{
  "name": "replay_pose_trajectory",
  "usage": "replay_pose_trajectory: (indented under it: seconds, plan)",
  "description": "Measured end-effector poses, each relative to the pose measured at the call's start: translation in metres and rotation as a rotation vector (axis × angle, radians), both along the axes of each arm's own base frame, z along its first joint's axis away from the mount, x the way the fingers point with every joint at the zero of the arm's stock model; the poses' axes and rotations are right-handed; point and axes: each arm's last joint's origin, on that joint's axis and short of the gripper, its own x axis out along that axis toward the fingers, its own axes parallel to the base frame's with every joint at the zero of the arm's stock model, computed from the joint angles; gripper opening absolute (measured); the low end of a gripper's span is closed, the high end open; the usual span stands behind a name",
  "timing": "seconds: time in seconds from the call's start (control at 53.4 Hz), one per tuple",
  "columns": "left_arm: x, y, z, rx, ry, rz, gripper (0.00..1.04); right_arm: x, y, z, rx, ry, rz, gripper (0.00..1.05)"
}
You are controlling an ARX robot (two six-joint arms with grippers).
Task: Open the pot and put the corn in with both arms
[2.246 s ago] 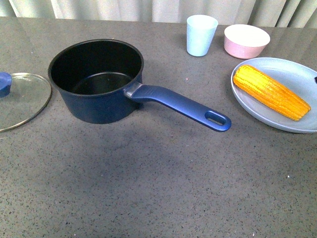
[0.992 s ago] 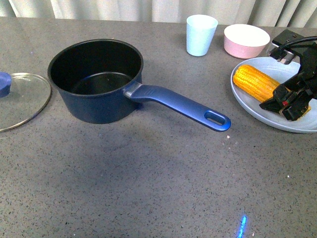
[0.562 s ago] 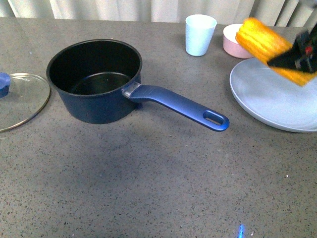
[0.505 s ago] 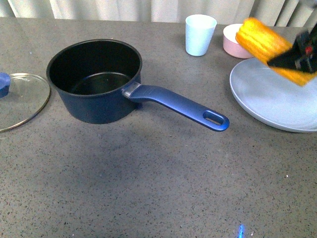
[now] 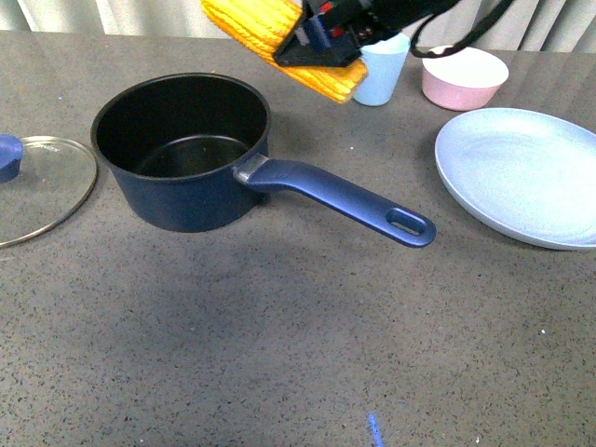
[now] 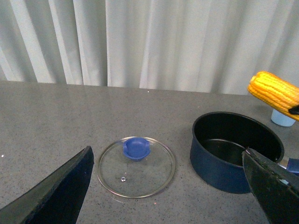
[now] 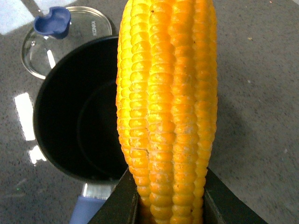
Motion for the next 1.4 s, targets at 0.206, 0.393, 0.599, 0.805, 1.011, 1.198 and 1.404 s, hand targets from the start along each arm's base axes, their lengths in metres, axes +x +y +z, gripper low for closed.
replay_pose_trajectory:
  seconds: [0.206,0.393,0.599,0.805,1.011,1.198,1.404]
  plan:
    - [0.0,0.0,0.0,0.0,0.0,0.0,0.96,0.016,0.041,-0.006,-0.006,0.029,0.038,0.19]
    - [0.0,0.0,0.0,0.0,0.0,0.0,0.96,0.022,0.062,-0.012,-0.007,0.046,0.054,0.18]
    - [0.0,0.0,0.0,0.0,0.0,0.0,0.96,0.017,0.075,-0.02,-0.035,0.077,0.065,0.17]
    - [0.0,0.0,0.0,0.0,0.0,0.0,0.96,0.02,0.077,-0.033,-0.056,0.11,0.062,0.34]
    - [0.0,0.0,0.0,0.0,0.0,0.0,0.96,0.02,0.078,-0.036,-0.048,0.121,0.057,0.73]
    - [0.0,0.0,0.0,0.0,0.0,0.0,0.96,0.022,0.061,-0.026,0.003,0.105,-0.006,0.95]
    - [0.0,0.0,0.0,0.0,0.0,0.0,0.96,0.014,-0.005,0.02,0.184,0.018,-0.152,0.96]
